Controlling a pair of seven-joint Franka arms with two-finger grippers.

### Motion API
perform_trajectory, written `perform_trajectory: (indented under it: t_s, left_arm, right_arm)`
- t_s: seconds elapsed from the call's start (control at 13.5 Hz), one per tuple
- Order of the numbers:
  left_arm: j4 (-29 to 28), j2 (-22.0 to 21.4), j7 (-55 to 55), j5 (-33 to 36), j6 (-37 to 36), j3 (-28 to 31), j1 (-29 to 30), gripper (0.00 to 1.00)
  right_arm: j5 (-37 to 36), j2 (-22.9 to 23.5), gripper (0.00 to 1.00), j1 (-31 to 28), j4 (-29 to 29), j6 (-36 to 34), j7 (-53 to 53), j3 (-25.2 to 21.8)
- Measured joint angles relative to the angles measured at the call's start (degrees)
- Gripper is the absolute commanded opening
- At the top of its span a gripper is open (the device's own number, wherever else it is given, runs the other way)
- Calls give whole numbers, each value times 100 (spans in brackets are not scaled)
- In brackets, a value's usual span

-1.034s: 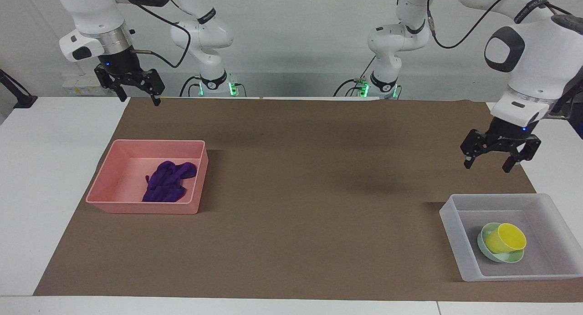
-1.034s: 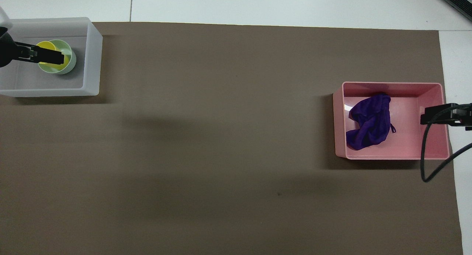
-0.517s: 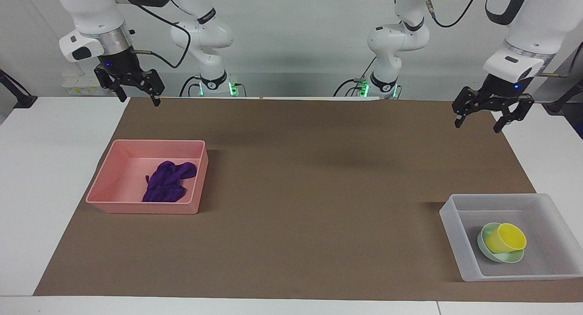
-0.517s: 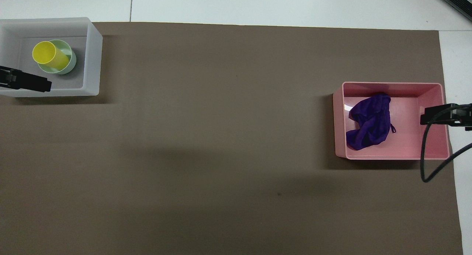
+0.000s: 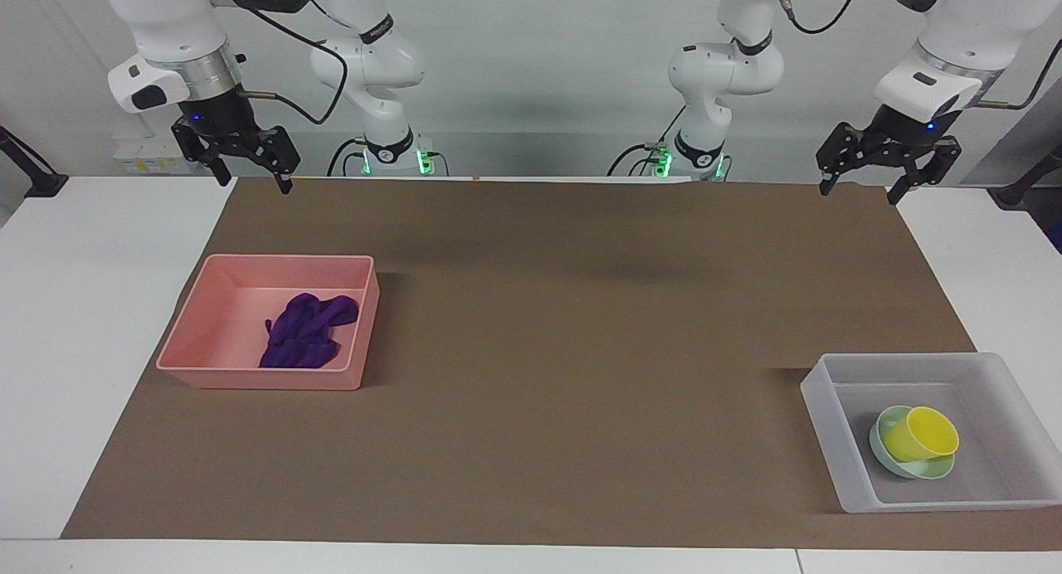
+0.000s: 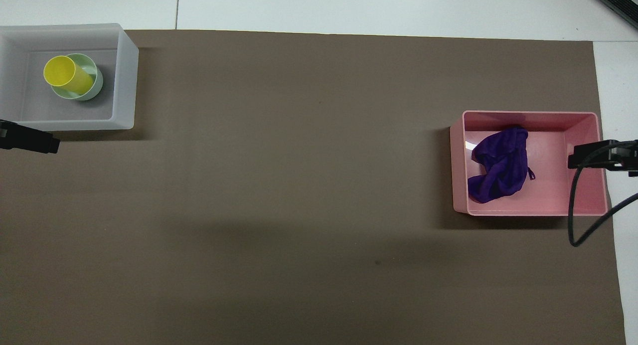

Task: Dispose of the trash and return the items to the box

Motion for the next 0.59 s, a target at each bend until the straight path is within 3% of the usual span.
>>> perform_trajectory:
  t_s: [0.59]
  left_arm:
    - [-52,2,-423,0,-152,111,-27,100]
  right_arm:
    - [0,0,100,0,0,30,0,-2]
